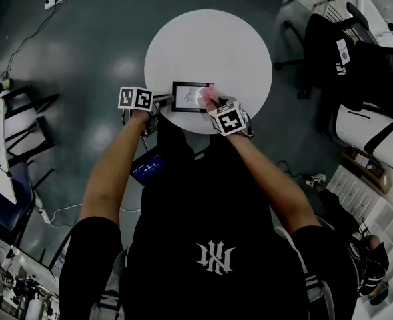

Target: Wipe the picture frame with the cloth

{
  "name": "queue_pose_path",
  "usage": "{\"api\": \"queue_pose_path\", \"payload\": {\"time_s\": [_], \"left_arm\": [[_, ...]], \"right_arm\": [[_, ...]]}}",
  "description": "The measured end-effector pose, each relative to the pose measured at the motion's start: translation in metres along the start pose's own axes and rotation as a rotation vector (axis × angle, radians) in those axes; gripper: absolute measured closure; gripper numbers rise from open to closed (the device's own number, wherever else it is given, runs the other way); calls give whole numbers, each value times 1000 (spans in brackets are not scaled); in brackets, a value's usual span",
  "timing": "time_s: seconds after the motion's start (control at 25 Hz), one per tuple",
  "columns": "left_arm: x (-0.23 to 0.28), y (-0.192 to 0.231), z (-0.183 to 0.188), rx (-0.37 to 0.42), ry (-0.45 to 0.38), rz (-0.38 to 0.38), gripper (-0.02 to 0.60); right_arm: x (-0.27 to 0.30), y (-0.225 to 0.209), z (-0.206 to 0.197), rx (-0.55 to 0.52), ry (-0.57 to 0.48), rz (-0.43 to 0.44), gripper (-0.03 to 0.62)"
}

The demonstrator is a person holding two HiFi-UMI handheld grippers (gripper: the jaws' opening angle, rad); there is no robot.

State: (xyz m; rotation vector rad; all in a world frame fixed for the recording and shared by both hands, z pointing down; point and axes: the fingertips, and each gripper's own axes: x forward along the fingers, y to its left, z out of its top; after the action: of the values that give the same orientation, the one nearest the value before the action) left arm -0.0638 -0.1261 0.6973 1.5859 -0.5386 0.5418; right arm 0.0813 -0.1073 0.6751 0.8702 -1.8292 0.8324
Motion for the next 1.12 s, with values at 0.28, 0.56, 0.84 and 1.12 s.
{"api": "queue_pose_path", "payload": {"time_s": [0.28, 0.56, 0.84, 1.12], "left_arm": [[2, 0, 2, -10, -5, -1, 521], [-1, 3, 0, -16, -16, -4, 522], [4, 2, 3, -23, -15, -4, 522], [-3, 5, 2, -17, -4, -9, 522]], "right_arm": [[10, 71, 34, -32, -60, 194, 565], [47, 122, 38, -181, -12, 249, 565], [54, 120, 39, -267, -17, 233, 565], [47, 112, 28, -284, -16, 207, 565]]}}
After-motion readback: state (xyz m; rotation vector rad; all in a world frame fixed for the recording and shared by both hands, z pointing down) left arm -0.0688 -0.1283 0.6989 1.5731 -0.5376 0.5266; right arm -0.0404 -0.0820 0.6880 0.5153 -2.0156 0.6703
